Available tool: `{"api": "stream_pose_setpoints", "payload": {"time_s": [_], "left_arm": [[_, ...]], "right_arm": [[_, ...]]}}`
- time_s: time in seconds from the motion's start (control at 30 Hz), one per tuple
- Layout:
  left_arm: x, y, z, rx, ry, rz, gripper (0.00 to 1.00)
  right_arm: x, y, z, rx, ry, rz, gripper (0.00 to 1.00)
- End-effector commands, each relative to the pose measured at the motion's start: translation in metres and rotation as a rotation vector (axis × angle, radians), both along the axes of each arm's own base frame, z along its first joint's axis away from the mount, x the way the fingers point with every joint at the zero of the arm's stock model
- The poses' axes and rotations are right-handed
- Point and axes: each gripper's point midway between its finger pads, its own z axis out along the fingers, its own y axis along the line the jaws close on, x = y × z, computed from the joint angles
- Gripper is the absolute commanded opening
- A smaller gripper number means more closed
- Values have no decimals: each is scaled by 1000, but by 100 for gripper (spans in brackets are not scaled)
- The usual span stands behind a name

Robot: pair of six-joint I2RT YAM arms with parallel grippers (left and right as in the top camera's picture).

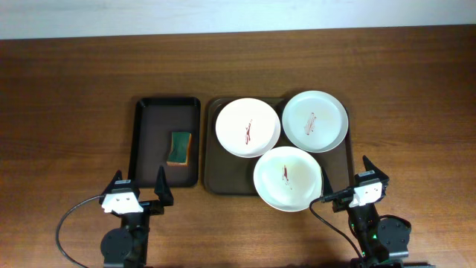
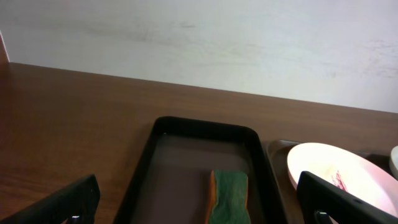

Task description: Clean dirty plates on tray and stack at the side

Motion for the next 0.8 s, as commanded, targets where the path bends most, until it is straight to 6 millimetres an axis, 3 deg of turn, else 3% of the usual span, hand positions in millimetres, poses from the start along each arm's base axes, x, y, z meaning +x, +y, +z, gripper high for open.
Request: {"api": "stream_pose_setpoints", "payload": {"time_s": [0.0,0.2,0.4,0.53,0.7,0.77], "left_arm": [[0,-4,-1,14,1,-26,99],[-3,-4,6,15,28,-26,99],[4,-4,25,20,174,-27,99],[26,-5,29,28,373,-29,99],[57,-8,34,36,695,-37,100],[66,-8,34,40,812,-37,99]], "right_arm": [[0,1,-2,1,3,10,99],[-3,1,6,110,37,0,99],[0,4,24,124,224,7,99],[18,6,31,122,501,-8,98],[38,7,15,104,935,-39,99],[42,11,8,114,1035,-23,99]]}}
